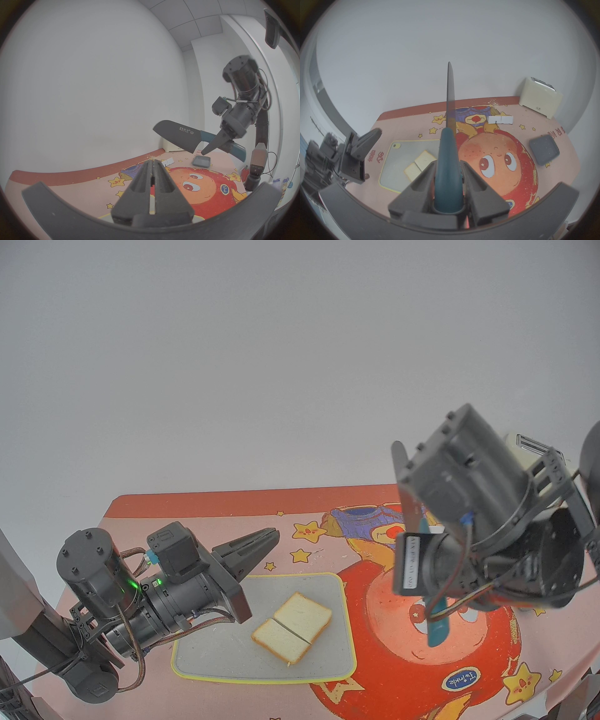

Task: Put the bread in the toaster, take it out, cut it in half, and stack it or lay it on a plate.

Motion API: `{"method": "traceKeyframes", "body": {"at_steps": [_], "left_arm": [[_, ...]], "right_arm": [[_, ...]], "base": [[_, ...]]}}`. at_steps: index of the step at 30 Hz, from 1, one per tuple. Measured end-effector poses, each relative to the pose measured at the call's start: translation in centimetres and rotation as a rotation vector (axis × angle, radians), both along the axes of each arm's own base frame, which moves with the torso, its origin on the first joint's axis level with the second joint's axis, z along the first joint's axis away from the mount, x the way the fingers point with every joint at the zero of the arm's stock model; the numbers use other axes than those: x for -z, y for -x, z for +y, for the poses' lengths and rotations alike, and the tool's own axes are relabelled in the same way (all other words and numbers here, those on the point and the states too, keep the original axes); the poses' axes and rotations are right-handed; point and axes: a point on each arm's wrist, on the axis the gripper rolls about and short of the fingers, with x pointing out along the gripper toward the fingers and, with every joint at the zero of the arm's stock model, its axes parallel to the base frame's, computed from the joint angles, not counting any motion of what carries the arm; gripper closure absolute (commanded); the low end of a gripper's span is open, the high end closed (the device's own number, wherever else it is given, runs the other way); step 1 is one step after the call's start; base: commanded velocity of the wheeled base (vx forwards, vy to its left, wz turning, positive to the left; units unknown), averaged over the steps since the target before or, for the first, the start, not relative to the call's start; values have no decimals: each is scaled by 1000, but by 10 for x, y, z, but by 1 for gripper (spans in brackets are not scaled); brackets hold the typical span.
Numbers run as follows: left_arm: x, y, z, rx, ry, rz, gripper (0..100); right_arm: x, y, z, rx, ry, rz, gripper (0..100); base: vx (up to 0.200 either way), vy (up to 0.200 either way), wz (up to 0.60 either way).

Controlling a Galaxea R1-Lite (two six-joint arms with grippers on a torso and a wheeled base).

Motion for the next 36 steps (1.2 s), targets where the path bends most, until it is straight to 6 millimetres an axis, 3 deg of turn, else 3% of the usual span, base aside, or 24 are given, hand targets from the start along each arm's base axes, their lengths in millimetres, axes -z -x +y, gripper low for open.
{"method": "traceKeyframes", "body": {"at_steps": [7,12,20,26,36], "left_arm": [[-1,0,0,-3,2,-1,100],[0,0,0,-3,2,1,100],[0,-1,0,-10,2,4,100],[6,-3,-1,-13,-12,22,100],[15,-5,-3,-16,-32,47,100]], "right_arm": [[-1,-12,-57,16,4,78,100],[-1,-22,-99,-97,11,158,100],[11,-29,-161,-139,24,227,100],[30,-34,-173,-108,31,310,100],[43,-51,-163,-119,48,311,100]], "base": [[0,0,0],[0,0,0],[0,0,0],[0,0,0],[0,0,0]]}}
